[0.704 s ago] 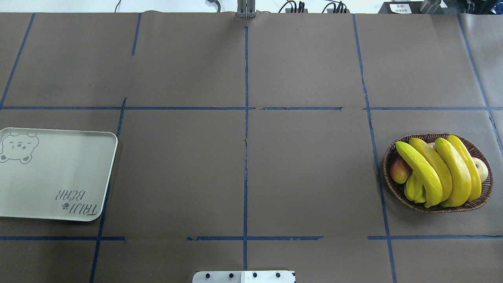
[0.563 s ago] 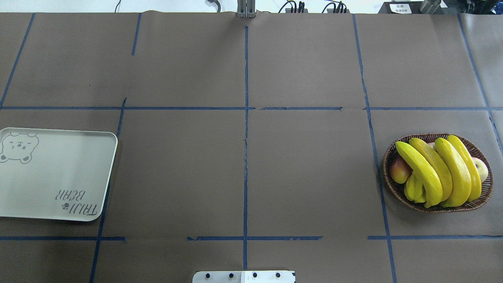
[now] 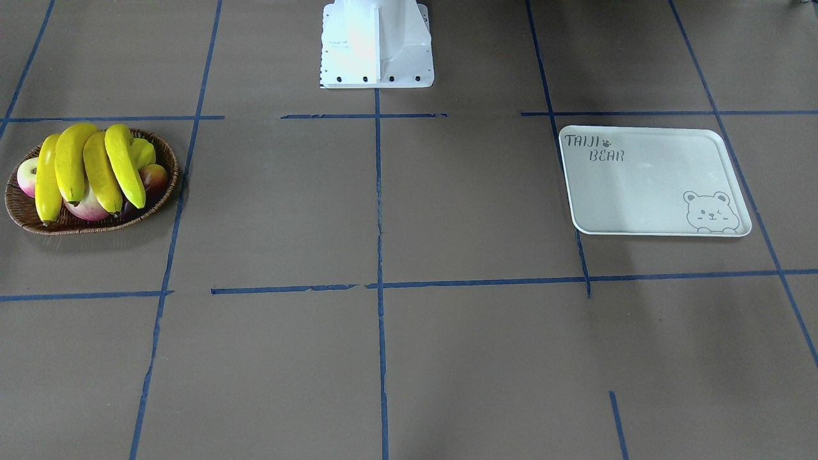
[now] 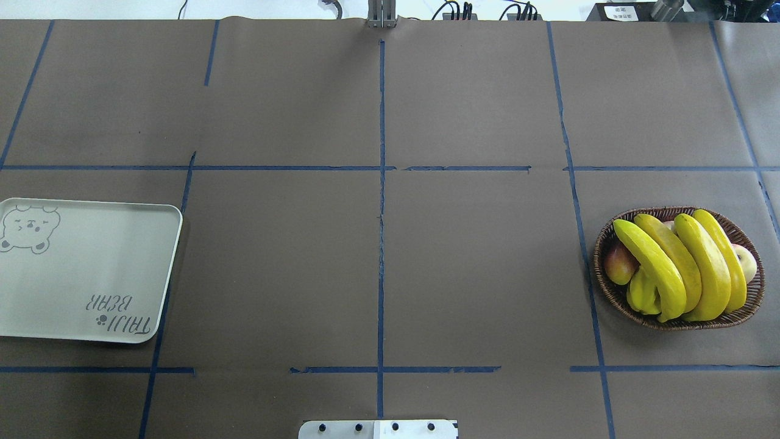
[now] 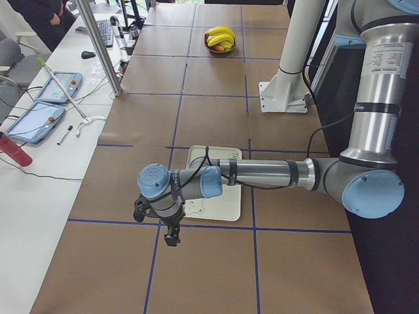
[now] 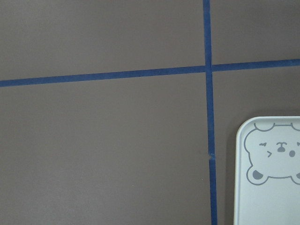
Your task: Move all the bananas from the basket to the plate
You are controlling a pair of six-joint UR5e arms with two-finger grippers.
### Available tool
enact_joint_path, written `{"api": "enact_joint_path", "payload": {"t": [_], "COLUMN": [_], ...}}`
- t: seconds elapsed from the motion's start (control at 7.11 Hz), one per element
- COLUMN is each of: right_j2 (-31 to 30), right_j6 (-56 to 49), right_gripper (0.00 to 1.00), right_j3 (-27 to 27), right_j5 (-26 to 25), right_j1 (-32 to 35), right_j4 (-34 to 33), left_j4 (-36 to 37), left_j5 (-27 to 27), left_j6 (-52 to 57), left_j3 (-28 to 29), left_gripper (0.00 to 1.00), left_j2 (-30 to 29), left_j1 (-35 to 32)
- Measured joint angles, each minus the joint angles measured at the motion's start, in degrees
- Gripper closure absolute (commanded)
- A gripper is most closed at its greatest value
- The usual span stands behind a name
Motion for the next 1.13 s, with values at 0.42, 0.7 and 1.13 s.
{"api": "enact_joint_path", "payload": {"t": [0.42, 0.7, 1.13], "right_j2": [0.54, 3.16, 11.86], "right_j6": [0.75, 2.92, 11.06], "right_gripper": [0.0, 0.0, 0.0], "right_j3": [1.38, 4.93, 8.04], "right_j5": [-0.08, -1.74, -8.25], "right_j1": [-0.09, -3.91, -16.4], "right_j4": [-0.05, -0.46, -0.07], "left_j4": [0.02, 0.02, 0.0], "left_j5": [-0.06, -0.11, -0.12], "left_j6": [0.09, 0.1, 0.15], "left_j3": [-0.07, -0.11, 0.04], "left_gripper": [0.0, 0.0, 0.0], "left_j2": [0.06, 0.08, 0.09], "left_j1": [0.0, 0.0, 0.0]}}
